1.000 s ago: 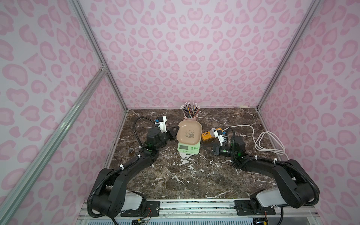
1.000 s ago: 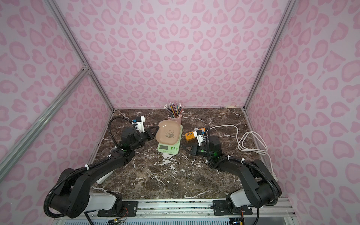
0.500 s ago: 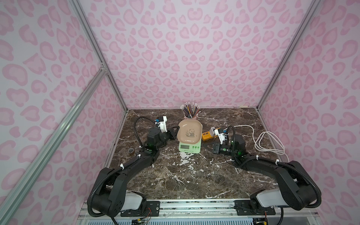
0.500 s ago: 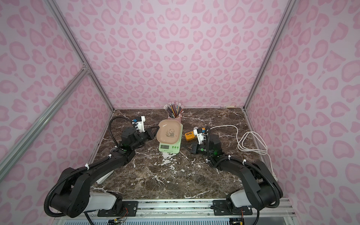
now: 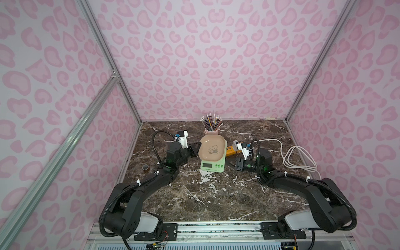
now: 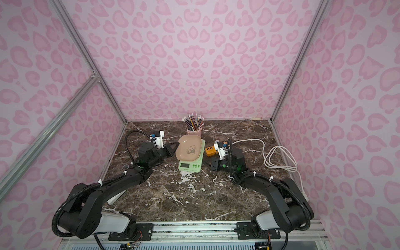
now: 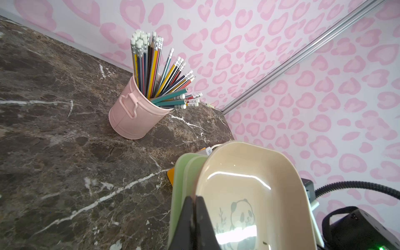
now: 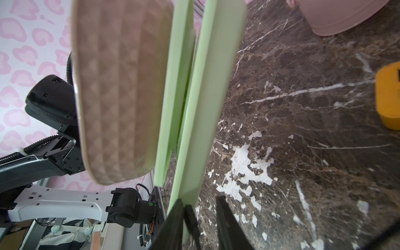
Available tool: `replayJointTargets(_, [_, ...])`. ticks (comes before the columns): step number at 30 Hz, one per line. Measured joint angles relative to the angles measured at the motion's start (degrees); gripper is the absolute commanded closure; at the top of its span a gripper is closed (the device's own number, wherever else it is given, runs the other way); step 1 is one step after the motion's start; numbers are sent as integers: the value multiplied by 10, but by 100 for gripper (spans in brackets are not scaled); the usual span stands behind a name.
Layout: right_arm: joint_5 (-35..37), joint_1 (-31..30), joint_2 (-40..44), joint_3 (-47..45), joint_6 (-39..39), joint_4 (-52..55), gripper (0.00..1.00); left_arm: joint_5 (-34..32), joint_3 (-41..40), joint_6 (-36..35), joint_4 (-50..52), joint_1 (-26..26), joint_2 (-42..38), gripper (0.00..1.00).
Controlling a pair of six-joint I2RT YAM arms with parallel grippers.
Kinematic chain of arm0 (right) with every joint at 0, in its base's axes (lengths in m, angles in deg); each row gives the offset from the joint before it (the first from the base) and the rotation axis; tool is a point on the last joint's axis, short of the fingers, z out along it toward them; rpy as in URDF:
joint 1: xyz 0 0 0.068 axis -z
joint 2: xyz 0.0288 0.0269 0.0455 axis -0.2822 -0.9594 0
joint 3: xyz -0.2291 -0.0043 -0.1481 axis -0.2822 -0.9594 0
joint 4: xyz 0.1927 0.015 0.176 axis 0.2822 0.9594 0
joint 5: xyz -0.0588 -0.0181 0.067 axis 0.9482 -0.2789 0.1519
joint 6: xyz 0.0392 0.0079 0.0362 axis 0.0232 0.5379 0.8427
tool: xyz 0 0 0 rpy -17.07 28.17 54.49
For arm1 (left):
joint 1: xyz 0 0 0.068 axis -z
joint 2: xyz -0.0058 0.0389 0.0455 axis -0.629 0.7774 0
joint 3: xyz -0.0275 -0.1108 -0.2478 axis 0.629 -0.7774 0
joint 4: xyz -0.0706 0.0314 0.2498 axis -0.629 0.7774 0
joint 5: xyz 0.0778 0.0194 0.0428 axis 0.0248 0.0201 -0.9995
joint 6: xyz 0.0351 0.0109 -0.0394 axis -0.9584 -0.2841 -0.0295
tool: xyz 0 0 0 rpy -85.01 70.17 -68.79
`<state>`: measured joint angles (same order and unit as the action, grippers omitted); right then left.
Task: Charge the electronic scale
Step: Insert the charging cable into the electronic scale, then place the electronic scale at the center of the board.
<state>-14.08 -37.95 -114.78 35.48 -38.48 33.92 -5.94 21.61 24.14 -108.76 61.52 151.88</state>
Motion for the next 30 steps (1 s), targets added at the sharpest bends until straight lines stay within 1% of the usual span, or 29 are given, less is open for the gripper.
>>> replayJointTargets(3, [5,5,14,12,-30,33,50,-11,0,-2,4,10,6,95])
replayJointTargets(9, [22,22,40,19,-73,100,41,-26,-1,-2,4,21,22,95])
replayJointTargets(12, [43,27,50,34,-91,137,40,-41,-2,-2,5,29,32,95])
replayJointTargets(20, [135,54,81,87,-137,224,37,-104,-2,19,17,70,74,95])
replayJointTargets(27, [206,100,99,101,-153,246,34,-178,27,46,71,91,114,95])
replayJointTargets(30, [242,122,104,100,-154,246,32,-200,37,54,92,95,129,95])
